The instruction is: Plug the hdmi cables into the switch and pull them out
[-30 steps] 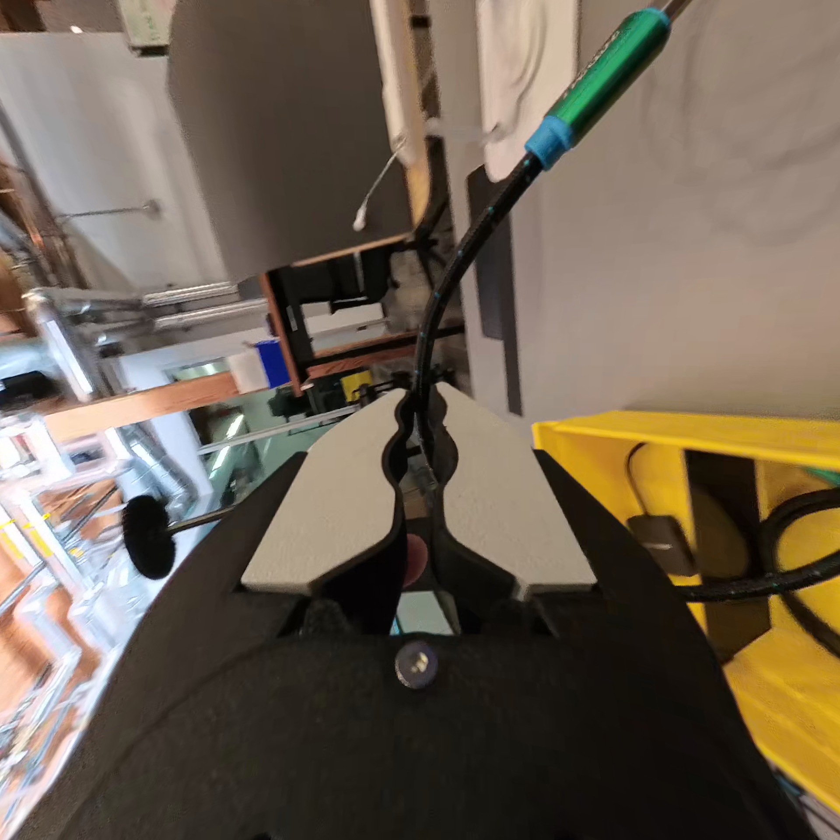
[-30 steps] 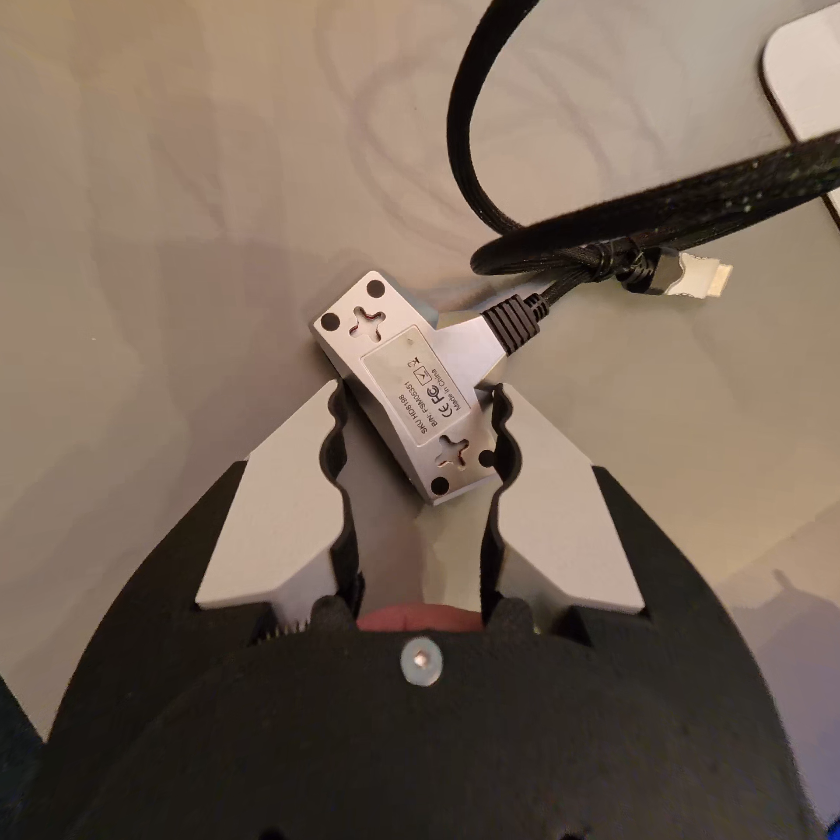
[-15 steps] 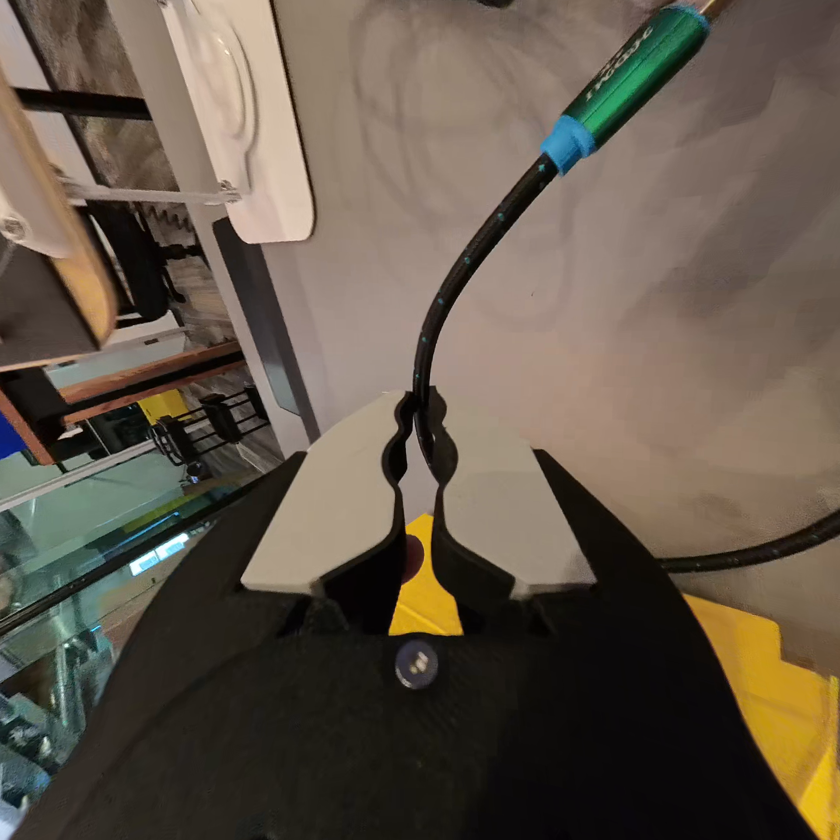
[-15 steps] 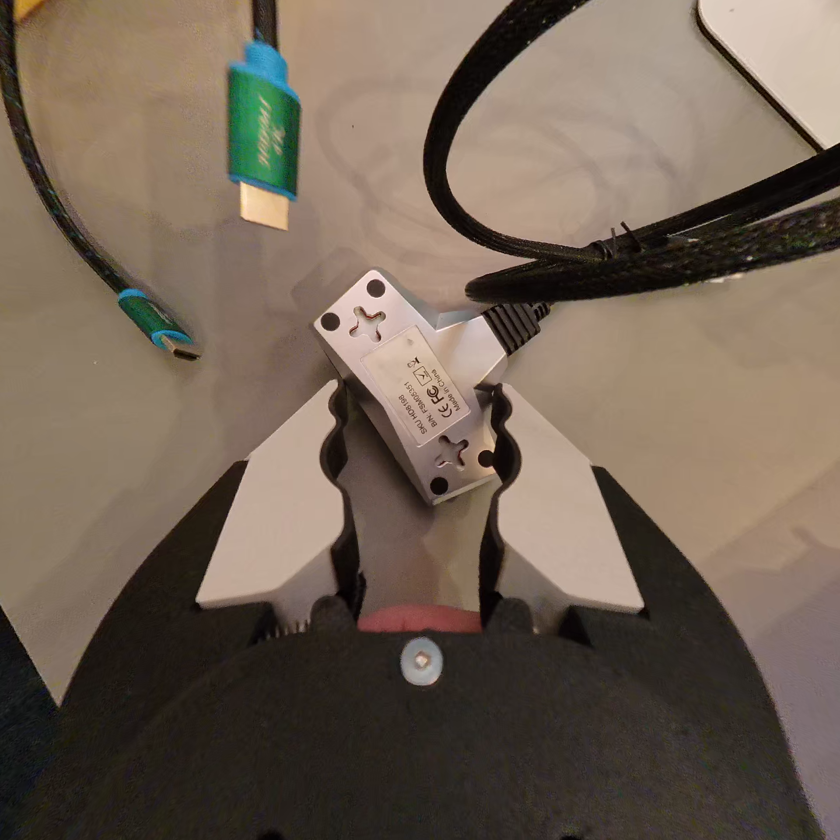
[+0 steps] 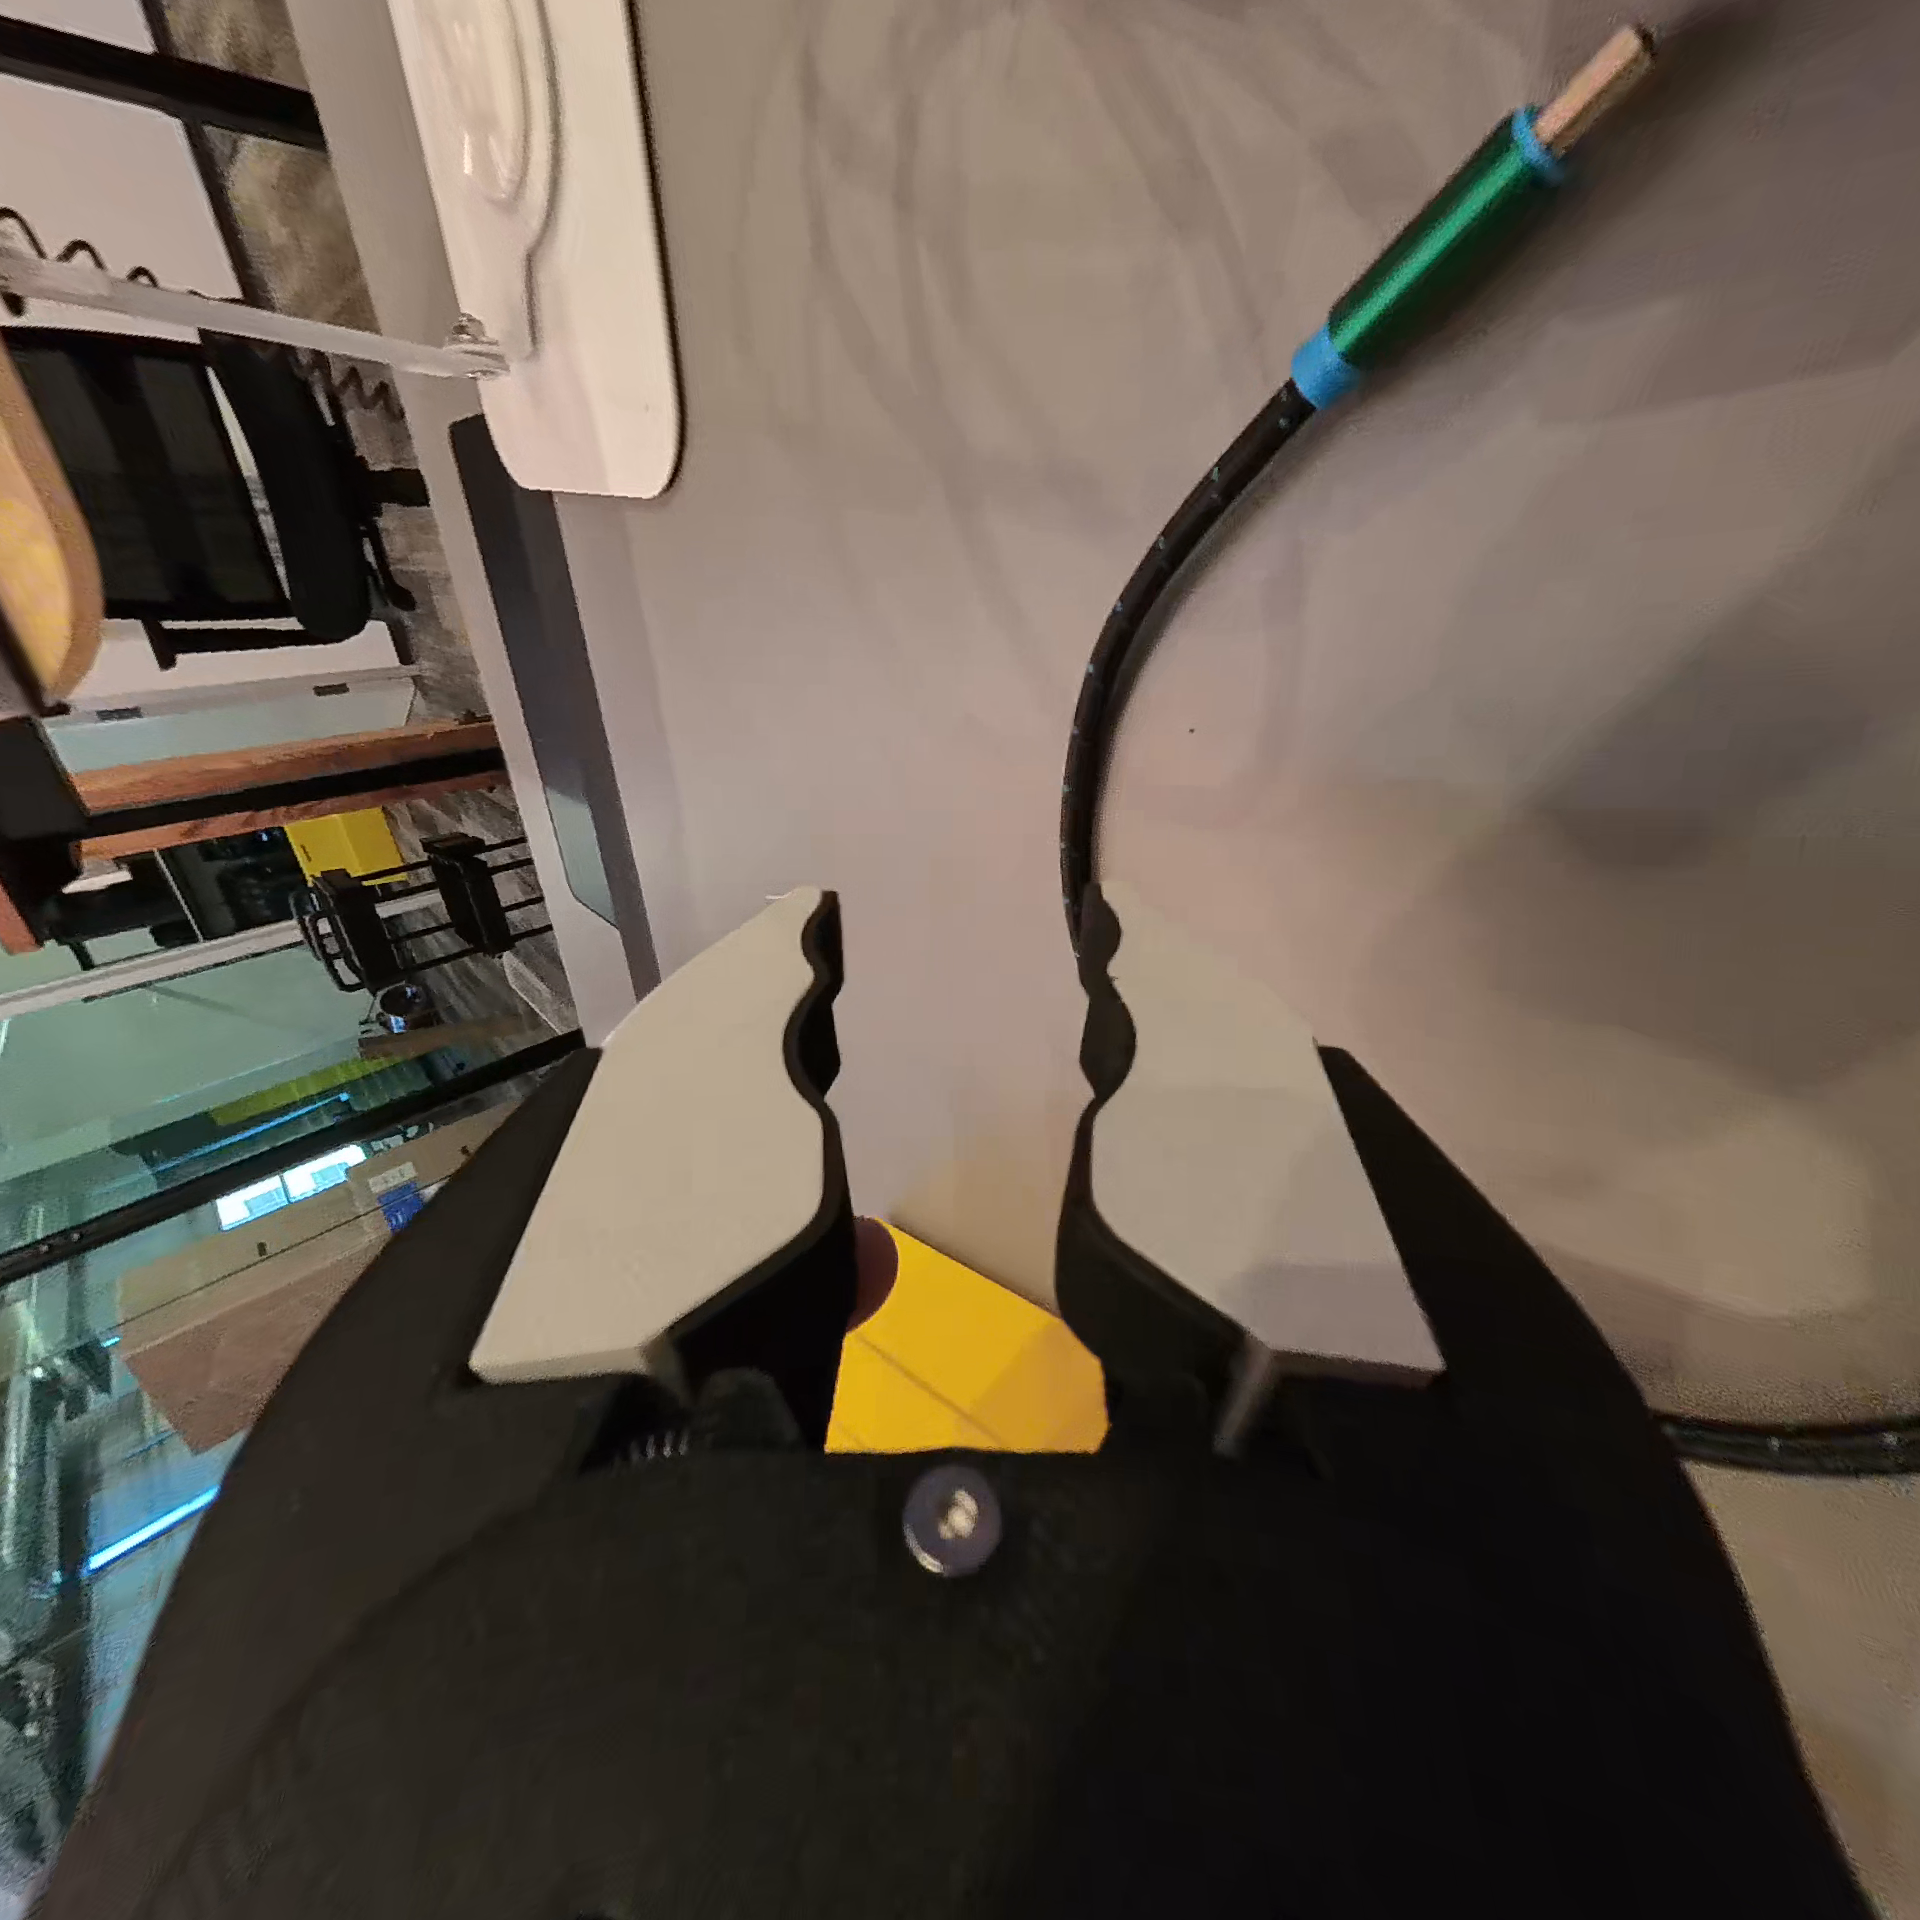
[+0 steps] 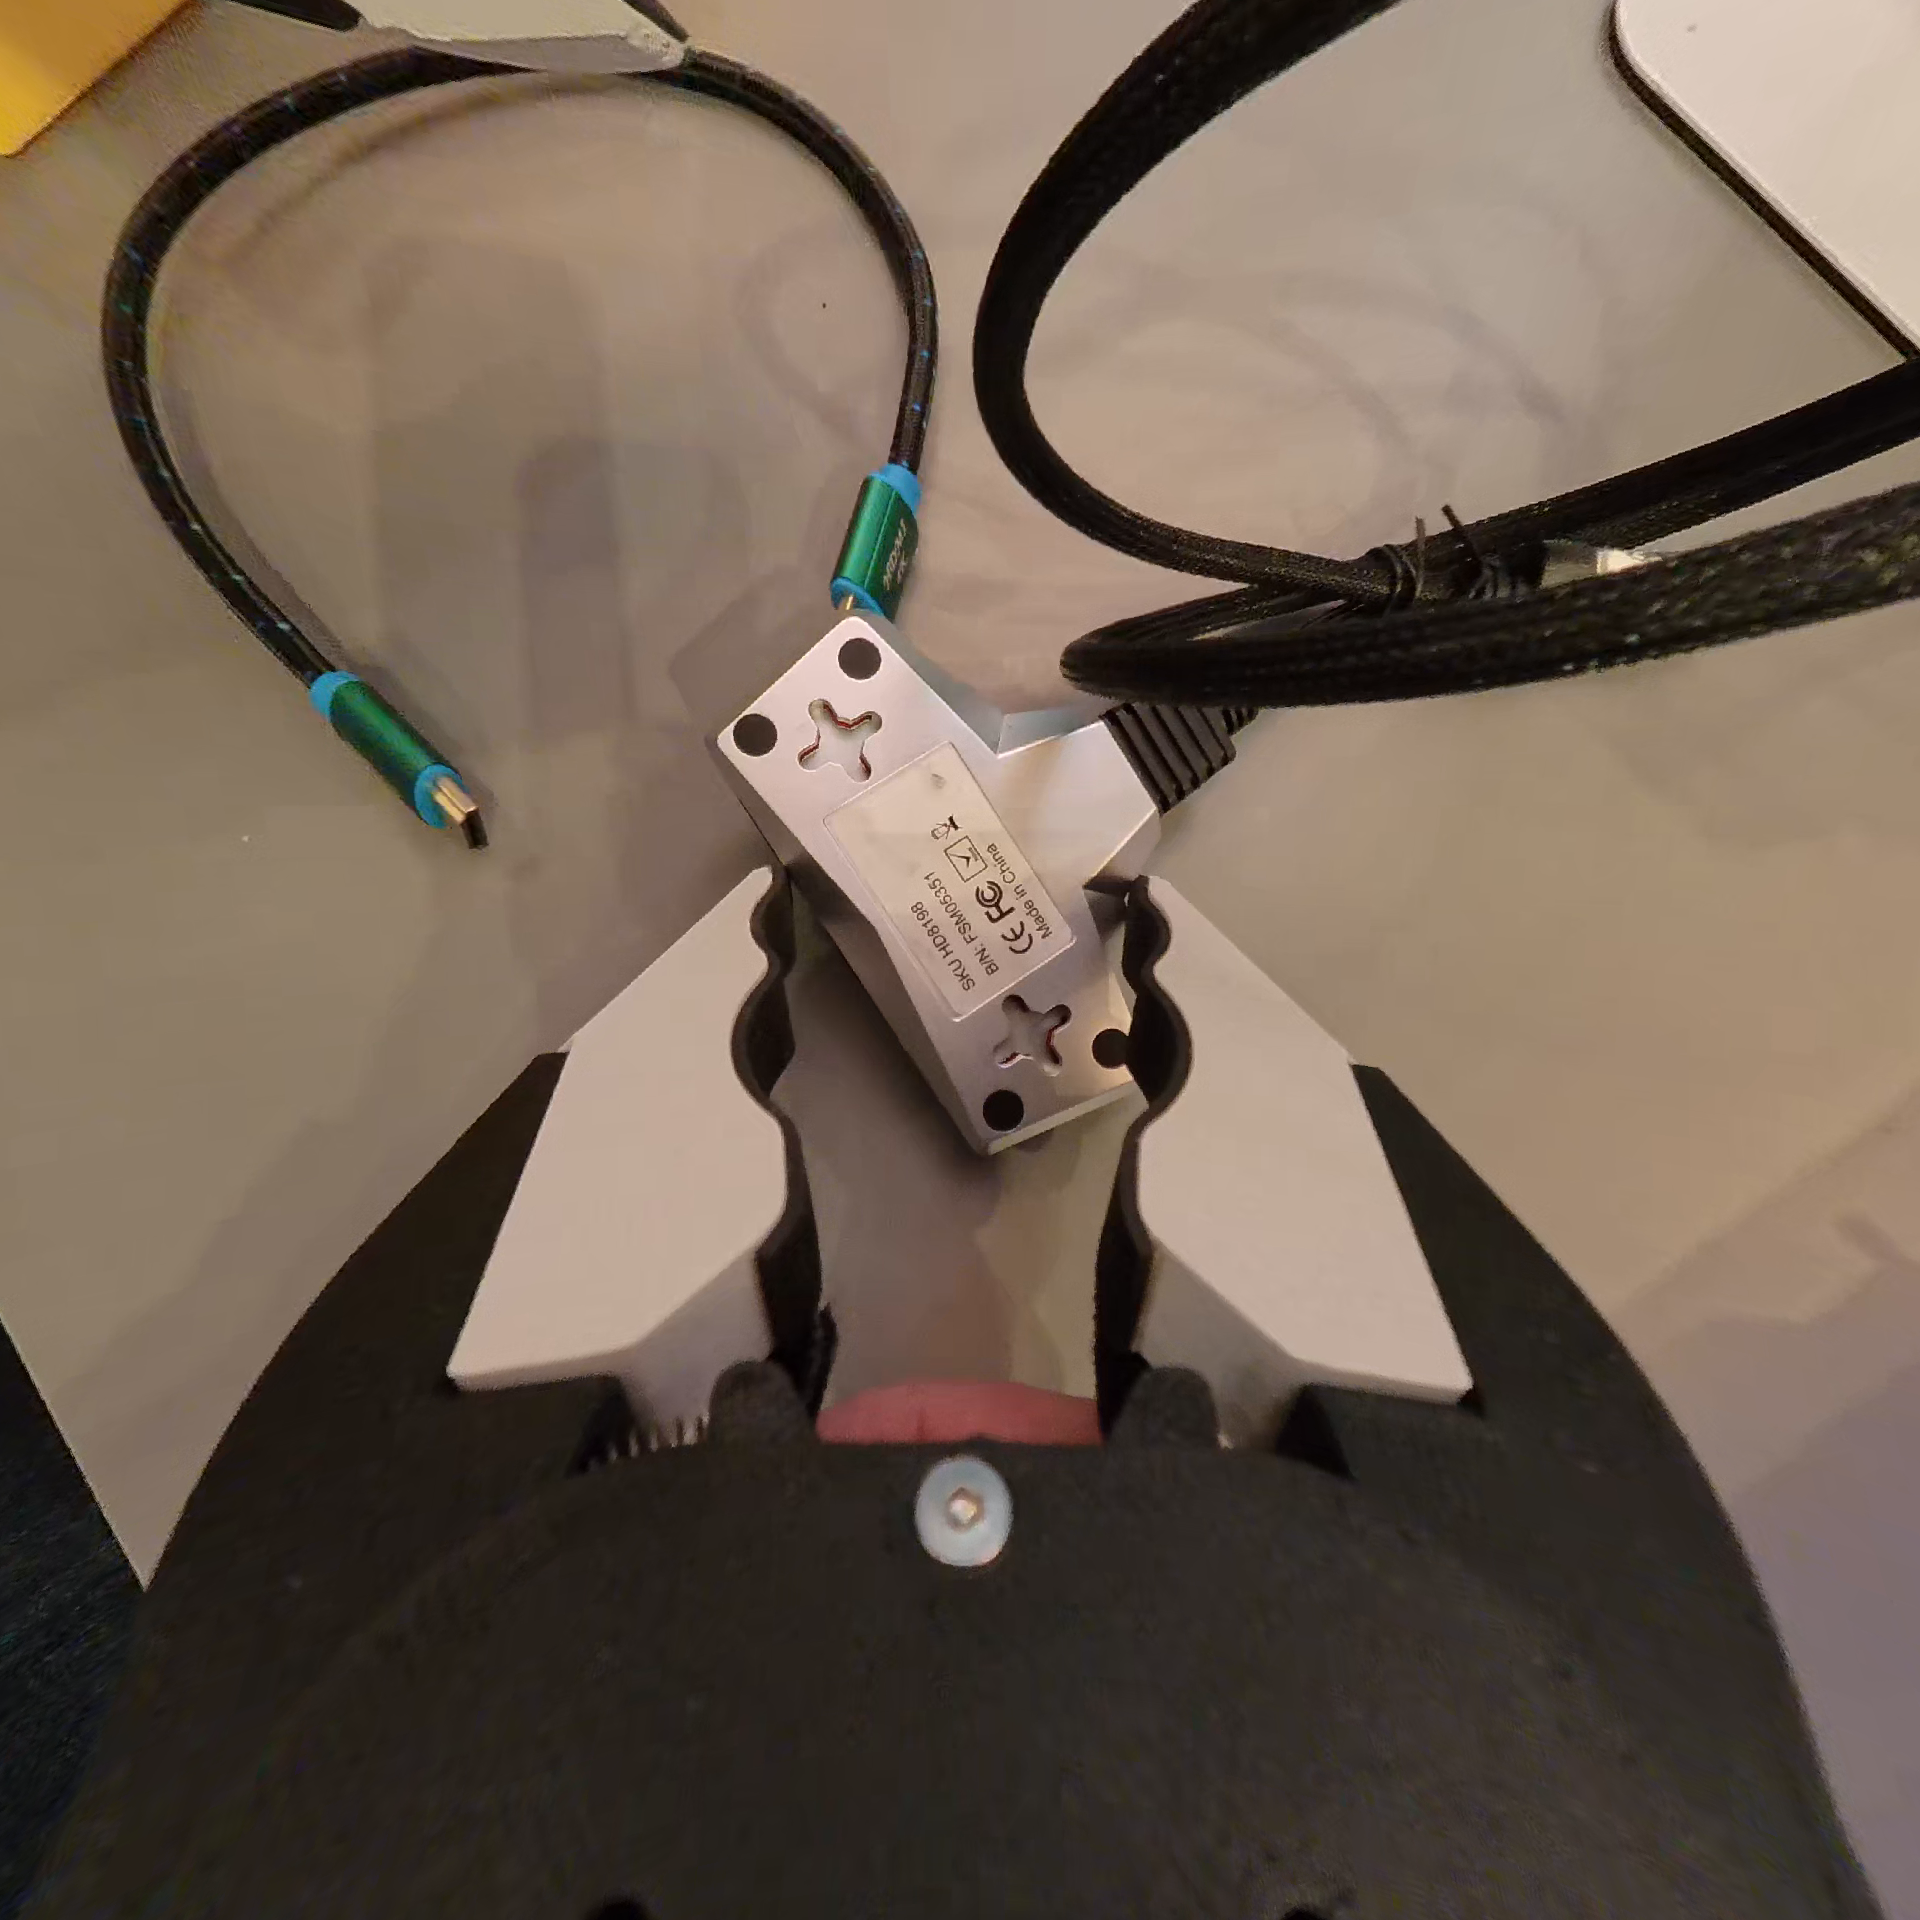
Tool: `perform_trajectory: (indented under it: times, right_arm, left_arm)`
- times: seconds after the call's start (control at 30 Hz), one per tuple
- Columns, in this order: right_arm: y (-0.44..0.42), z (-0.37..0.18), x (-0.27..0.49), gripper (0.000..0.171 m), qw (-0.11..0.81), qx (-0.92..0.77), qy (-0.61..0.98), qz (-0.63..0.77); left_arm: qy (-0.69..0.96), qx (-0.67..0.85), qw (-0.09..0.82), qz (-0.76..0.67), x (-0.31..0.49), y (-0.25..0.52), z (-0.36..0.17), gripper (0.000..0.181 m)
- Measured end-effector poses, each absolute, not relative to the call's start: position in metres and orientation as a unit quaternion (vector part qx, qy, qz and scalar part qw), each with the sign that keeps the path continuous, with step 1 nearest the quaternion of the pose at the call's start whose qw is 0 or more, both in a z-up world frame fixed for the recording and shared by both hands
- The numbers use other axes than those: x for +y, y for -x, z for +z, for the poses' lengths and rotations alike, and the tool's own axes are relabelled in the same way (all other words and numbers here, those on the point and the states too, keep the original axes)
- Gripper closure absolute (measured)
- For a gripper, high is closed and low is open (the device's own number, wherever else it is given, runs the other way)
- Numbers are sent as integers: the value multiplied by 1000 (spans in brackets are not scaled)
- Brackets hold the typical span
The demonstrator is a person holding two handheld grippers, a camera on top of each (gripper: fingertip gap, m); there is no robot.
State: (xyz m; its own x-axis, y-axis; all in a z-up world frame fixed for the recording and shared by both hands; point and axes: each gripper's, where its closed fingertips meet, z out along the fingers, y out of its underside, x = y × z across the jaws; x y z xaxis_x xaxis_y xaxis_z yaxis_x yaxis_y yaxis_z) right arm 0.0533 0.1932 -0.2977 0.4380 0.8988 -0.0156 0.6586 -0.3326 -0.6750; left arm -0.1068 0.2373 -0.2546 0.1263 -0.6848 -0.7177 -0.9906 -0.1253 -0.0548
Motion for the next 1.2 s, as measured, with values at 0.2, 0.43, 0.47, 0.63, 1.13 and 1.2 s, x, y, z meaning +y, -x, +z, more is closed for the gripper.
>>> perform_trajectory:
  times: [0.2, 0.43, 0.47, 0.63, 1.13, 1.2]
  right_arm:
    - [-52, -297, 192, 109, 300, -488, 793, 206]
    - [-49, -293, 187, 108, 291, -474, 797, 236]
    - [-48, -292, 187, 108, 289, -472, 797, 242]
    - [-45, -288, 182, 109, 276, -458, 799, 276]
    - [-42, -265, 177, 110, 289, -448, 773, 343]
    - [-42, -252, 178, 110, 312, -450, 757, 356]
  left_arm:
    - [661, 604, 357, 266, 225, 76, -236, 131]
    - [554, 670, 418, 265, 197, 14, -247, 124]
    - [542, 677, 419, 268, 195, 9, -251, 124]
    - [507, 704, 420, 269, 188, -15, -266, 120]
    - [445, 716, 449, 296, 193, -32, -270, 159]
    - [464, 706, 454, 282, 195, -28, -264, 159]
